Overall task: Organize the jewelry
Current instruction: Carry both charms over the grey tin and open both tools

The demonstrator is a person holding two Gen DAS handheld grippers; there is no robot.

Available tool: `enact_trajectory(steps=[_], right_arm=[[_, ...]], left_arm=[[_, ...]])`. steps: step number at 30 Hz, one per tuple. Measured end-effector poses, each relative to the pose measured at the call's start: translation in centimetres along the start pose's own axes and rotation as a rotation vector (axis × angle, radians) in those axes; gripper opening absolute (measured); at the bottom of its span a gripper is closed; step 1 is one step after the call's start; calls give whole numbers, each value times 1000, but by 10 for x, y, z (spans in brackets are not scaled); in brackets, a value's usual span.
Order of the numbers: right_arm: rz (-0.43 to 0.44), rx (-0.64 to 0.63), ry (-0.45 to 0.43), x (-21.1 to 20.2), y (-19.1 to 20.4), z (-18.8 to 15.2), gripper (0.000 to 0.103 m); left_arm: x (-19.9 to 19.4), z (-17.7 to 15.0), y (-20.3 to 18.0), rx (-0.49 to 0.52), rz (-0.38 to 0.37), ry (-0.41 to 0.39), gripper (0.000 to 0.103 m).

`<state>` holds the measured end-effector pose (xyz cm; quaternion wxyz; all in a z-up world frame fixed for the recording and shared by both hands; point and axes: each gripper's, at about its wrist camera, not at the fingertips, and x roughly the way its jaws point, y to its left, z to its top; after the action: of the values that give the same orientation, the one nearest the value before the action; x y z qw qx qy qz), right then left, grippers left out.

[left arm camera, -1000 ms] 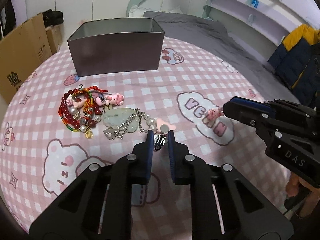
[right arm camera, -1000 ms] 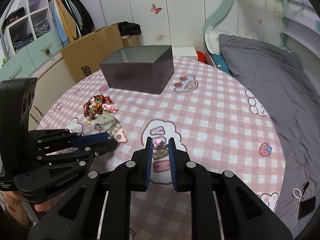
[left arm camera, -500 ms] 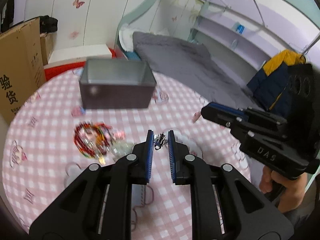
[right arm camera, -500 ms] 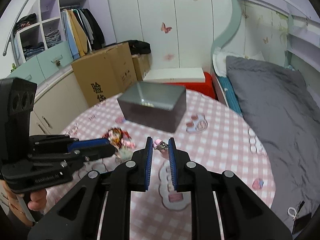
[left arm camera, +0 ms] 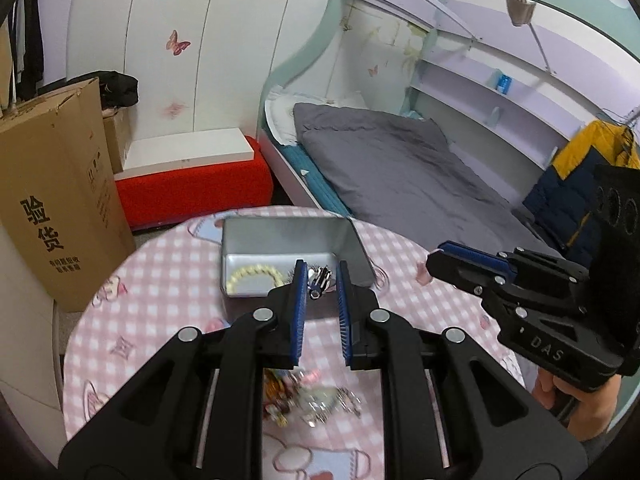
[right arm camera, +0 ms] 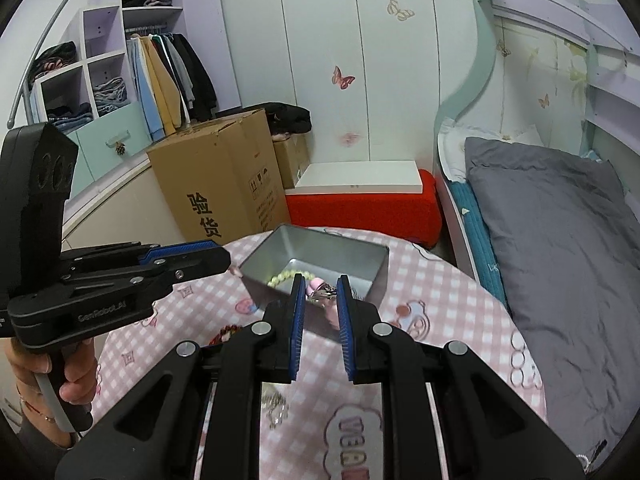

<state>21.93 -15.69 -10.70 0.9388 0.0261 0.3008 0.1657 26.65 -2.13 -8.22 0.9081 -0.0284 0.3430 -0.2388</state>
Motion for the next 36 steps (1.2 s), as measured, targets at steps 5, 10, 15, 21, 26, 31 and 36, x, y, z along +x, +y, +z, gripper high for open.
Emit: enact_trajectory(steps=[5,10,15,21,26,31,36], right_arm=[[3,5,10,22,-3,9,14],[2,15,52,49,-10,12,14],[1,31,96,71,-16,5,14],[3,44,128,83,-20,0,14],[4,49,137,85,-20,0,14],[12,58,137,85,-21,0,15],[10,66,127,78,-21,1,15]], left_arm=[[28,17,12,-2,35,23,15],[62,22,22,-18,32,82,15],[87,17,29,-30,19,151,16],[98,10,33,-41,24,194,16],[100,8,35,-48,30,210,17],[90,8,36,-59,38,172,60],[71,10,35,-54,46,134,60]])
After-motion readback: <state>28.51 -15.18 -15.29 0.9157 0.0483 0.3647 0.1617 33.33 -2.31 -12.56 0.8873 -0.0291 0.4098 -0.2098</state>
